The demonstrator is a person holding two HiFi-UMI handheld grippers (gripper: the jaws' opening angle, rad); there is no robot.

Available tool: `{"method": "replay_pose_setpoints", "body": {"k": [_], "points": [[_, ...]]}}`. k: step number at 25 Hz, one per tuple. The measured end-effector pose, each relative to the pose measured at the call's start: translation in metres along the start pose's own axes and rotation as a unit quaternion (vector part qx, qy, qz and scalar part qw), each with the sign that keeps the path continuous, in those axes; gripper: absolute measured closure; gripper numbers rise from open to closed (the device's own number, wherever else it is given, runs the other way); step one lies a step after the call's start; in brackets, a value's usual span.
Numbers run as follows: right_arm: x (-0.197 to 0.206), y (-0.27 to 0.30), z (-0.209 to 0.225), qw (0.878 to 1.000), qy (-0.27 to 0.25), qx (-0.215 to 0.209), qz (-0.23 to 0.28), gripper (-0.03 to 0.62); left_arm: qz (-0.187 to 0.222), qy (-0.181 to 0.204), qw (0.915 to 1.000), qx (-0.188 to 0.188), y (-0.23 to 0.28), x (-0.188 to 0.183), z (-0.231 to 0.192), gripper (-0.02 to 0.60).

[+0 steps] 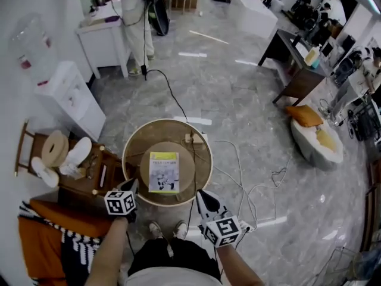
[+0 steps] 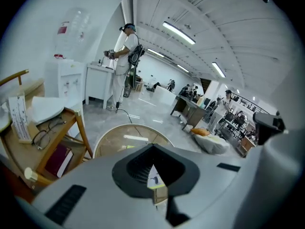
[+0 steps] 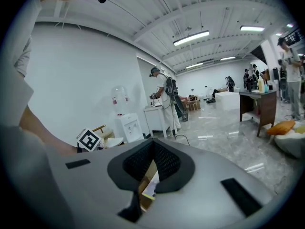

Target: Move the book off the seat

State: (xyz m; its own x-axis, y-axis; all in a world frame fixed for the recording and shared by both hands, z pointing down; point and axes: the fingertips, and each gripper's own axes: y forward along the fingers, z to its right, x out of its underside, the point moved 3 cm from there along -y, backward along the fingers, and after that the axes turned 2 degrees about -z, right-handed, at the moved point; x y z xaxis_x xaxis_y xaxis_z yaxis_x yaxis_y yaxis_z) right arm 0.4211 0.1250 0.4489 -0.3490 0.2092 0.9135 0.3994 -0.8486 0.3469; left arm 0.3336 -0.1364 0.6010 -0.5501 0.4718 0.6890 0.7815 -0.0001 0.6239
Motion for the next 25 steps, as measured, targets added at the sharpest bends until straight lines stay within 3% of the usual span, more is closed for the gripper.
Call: {"method": "replay_pose_setpoints", "body": {"k": [6,10,15,25], "points": [[-0.034,-0.015,-0.003,0.999,-0.013,0.004,0.046,0.572,0.07,0.037,0.9967,0.017,-0.04,-0.06,0.027,0.565],[-0.047,-0.025,-0.01,0.998,-0.017,0.006,0.059,0.572,0.116,0.073,0.9899,0.037,-0.079,-0.094,0.055,0.565],[-0.071,-0.027,-0.021,0.996,-0.029,-0.003,0.081,0.572,0.169,0.091,0.9799,0.052,-0.129,-0.13,0.078,0.566],[-0.113,-0.061,-0.013,0.99,-0.038,0.016,0.136,0.572,0.239,0.111,0.9607,0.086,-0.212,-0.164,0.111,0.565]]}}
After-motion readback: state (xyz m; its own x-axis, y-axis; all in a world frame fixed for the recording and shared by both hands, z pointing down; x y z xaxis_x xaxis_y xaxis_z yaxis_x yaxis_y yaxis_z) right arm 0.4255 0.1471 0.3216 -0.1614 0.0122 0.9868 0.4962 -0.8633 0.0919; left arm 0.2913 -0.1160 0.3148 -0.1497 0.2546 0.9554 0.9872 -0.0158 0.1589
